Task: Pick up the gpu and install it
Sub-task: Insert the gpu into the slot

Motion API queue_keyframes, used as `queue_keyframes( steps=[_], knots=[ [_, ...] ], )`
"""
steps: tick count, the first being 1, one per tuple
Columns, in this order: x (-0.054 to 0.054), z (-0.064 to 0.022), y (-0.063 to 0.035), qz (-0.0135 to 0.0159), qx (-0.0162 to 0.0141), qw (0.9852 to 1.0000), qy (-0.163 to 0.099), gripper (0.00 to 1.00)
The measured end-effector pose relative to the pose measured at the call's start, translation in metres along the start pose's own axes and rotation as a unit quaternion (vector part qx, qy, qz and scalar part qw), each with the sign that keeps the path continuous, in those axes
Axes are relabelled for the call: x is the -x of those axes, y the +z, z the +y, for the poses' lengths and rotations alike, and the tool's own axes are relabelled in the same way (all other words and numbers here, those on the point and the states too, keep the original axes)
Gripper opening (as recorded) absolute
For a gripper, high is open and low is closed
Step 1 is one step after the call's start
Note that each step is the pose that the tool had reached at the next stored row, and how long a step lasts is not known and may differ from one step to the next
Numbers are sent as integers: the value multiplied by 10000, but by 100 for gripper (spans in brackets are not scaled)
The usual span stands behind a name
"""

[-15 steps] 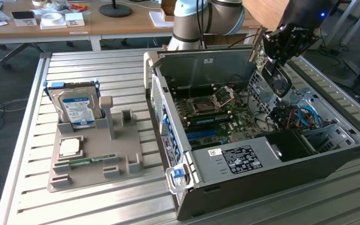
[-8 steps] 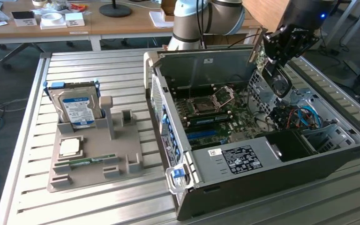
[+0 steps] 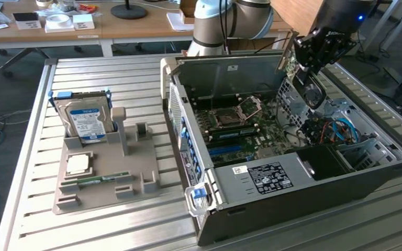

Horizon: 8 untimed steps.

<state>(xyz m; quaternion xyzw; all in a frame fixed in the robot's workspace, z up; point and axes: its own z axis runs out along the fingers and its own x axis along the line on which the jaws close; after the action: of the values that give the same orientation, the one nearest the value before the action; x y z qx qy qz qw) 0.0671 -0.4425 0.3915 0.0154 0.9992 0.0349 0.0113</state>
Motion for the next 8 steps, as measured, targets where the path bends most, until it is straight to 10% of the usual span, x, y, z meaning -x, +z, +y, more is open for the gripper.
queue_keyframes(
  steps=[8],
  knots=[
    [0,0,3,17,5,9997,-241,27]
  ],
)
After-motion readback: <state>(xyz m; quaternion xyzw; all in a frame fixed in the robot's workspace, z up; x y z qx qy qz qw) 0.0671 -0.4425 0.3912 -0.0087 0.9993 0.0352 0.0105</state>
